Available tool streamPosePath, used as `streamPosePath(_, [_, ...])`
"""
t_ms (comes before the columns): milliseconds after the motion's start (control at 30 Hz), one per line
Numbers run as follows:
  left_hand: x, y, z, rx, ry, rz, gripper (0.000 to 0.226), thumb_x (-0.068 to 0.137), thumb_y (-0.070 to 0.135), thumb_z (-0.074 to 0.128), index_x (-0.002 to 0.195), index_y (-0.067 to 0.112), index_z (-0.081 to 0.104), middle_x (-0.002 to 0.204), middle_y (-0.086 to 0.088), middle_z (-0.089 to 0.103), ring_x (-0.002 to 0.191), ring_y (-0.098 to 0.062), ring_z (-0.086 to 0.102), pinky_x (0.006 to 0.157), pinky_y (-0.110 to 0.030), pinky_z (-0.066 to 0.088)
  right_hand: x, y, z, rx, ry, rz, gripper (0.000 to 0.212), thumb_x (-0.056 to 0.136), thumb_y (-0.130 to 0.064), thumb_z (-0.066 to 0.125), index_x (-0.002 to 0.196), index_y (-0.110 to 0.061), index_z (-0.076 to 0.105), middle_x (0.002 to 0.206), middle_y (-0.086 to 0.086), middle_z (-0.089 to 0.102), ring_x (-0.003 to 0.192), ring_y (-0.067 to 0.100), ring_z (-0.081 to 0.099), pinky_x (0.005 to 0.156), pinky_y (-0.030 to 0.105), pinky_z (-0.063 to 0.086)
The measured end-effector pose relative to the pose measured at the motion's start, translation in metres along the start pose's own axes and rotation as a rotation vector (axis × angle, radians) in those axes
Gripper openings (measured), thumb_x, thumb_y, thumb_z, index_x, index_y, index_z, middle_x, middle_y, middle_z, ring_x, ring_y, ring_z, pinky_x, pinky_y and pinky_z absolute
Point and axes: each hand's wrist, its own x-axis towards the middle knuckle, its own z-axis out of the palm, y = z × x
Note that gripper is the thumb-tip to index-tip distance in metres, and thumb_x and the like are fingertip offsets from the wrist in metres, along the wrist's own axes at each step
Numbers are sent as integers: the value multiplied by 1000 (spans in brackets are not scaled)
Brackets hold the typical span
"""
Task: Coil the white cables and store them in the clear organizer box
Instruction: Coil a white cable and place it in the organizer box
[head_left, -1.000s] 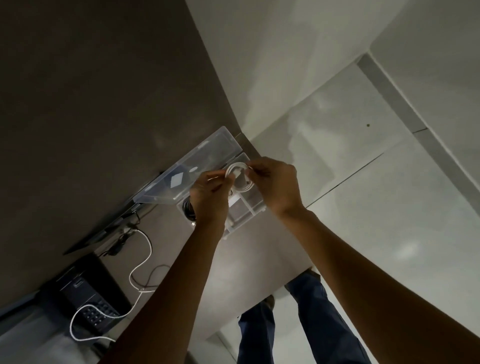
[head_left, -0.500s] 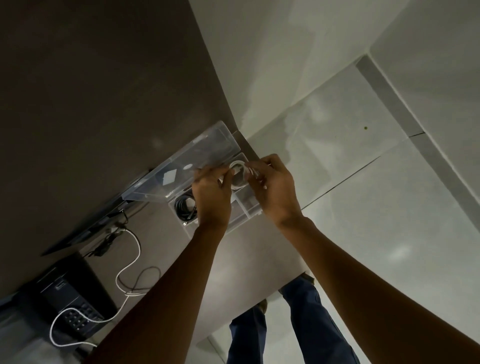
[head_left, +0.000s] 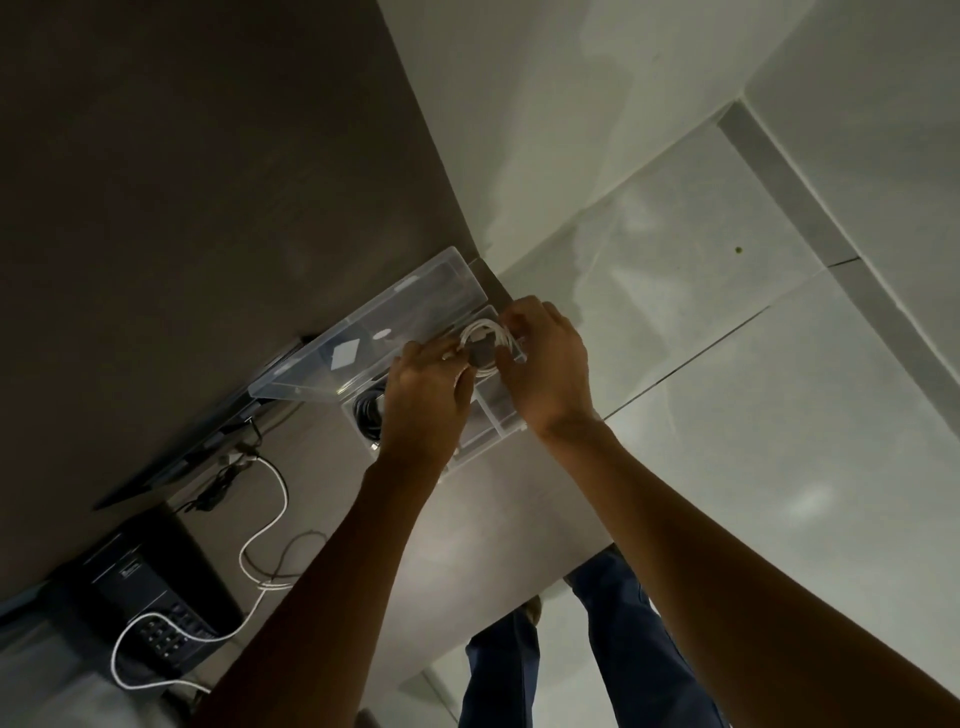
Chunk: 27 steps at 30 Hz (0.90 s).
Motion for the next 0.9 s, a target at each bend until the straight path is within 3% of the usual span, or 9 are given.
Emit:
streamPosePath(100, [4, 0, 1, 175, -37, 31, 27, 105, 27, 65, 125, 14, 77, 130, -4, 77, 127, -31, 63, 109, -46, 47, 9, -8, 0, 25, -10, 47, 21, 98, -28, 75, 114, -17, 66, 111, 3, 76, 96, 21, 70, 90, 30, 60])
streamPosePath(200, [1, 2, 4, 168, -39, 10, 26, 105, 24, 63, 127, 15, 75, 133, -5, 74, 131, -32, 60, 112, -45, 44, 13, -9, 0, 69, -23, 79, 27, 93, -22, 81, 115, -15, 67, 113, 5, 73, 97, 20, 68, 90, 31, 61])
streamPosePath(267, [-5, 5, 4, 76, 20, -8, 21, 100, 14, 71, 119, 10, 79, 130, -9, 75, 125, -34, 63, 107, -47, 47, 12, -5, -2, 88, -30, 70, 37, 88, -20, 86, 118, -11, 67, 117, 8, 72, 102, 24, 68, 92, 34, 62])
streamPosePath(400, [-17, 9, 6, -36, 128, 18, 18, 86, 0, 85, 103, 1, 81, 123, -21, 76, 118, -43, 68, 100, -53, 55, 7, 3, -4, 118, 6, 36, 49, 83, -23, 91, 123, -8, 67, 122, 9, 72, 106, 22, 68, 88, 19, 56])
streamPosePath(533, [-19, 10, 9, -72, 176, 30, 22, 85, 2, 86, 106, 3, 80, 124, -21, 75, 118, -44, 68, 100, -52, 56, 3, 7, -4, 103, -11, -8, 56, 81, -32, 92, 126, -10, 67, 124, 9, 72, 110, 27, 69, 95, 35, 62])
streamPosePath(633, [-22, 9, 11, -91, 183, 45, 25, 89, 5, 83, 113, 5, 79, 126, -19, 75, 120, -40, 67, 100, -48, 55, 0, 9, -5, 75, -20, -59, 62, 80, -38, 91, 128, -9, 66, 126, 11, 74, 111, 30, 69, 97, 37, 60])
streamPosePath(833, [-52, -6, 10, -91, 151, -42, 25, 100, 18, 71, 124, 9, 71, 122, -13, 71, 114, -29, 65, 95, -37, 55, -24, -1, -9, -38, 0, -201, 69, 77, -47, 89, 130, -10, 64, 126, 10, 73, 109, 24, 64, 86, 21, 51])
streamPosePath(900, [-69, -14, 6, -95, 144, -82, 28, 100, 19, 71, 127, 13, 67, 122, -11, 69, 111, -26, 63, 91, -35, 56, -33, -6, -10, -74, 0, -205, 71, 76, -42, 93, 133, -12, 62, 128, 9, 71, 109, 22, 62, 84, 14, 47])
